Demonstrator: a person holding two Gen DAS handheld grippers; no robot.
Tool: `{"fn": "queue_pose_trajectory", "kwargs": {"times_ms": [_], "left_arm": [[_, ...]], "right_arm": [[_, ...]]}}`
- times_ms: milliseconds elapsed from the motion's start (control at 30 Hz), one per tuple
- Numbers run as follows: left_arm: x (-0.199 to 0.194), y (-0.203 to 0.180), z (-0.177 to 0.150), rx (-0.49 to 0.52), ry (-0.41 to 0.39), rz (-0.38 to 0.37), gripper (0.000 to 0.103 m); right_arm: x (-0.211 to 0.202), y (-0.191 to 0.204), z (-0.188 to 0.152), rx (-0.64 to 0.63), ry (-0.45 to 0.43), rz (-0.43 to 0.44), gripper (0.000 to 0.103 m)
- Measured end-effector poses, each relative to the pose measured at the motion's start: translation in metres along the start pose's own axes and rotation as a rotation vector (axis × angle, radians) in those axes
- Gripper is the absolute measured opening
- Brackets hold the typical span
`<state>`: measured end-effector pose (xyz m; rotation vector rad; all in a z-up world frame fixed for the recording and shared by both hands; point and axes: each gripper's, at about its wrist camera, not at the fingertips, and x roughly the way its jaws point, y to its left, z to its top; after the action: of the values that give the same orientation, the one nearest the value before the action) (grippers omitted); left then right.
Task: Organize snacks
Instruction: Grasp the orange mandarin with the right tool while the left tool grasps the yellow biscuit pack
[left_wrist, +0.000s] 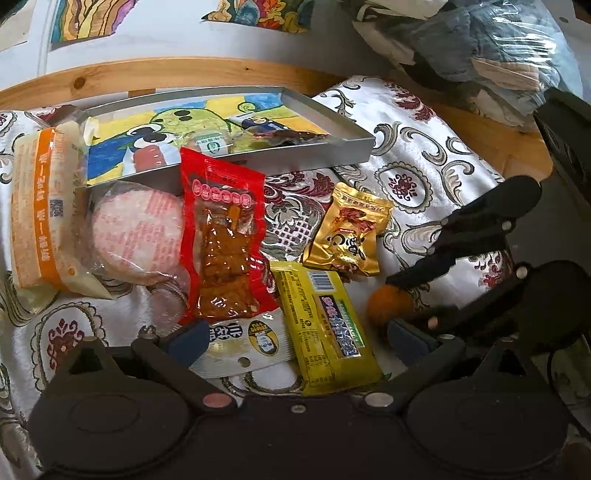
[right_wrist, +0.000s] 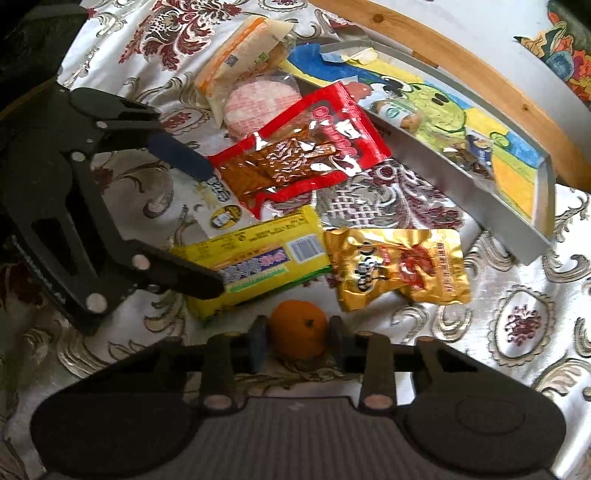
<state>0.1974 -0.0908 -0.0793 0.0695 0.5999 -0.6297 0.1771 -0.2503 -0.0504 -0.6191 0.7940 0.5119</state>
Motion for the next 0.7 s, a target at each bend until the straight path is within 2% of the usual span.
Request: {"fn": "queue_pose_trajectory", "kwargs": {"times_ms": [200,433,567,700], "left_arm": [[0.004,-0.016,0.000,0.083,0.017,0.012,0.101],[0.024,-0.048,0.003,0.200,0.056,0.019,0.091],[0.034,-0.048,0.005,0.173,0.091,0.042,0.084],[0.040,-0.042,0.009,0.128,0.110,0.075,0.069]], "right_arm": [[-0.005,-0.022,-0.002,0.096,-0.004,-0.032,0.039],[-0.008,-0.038,-0.001,0.192,-0.009,-0.033,0.039],[-0.008,-0.037,-0.001,0.204,-0.009,-0.031,0.039],[-0.005,-0.037,0.000,0.215,-0.007,-0.016,0.039]]}}
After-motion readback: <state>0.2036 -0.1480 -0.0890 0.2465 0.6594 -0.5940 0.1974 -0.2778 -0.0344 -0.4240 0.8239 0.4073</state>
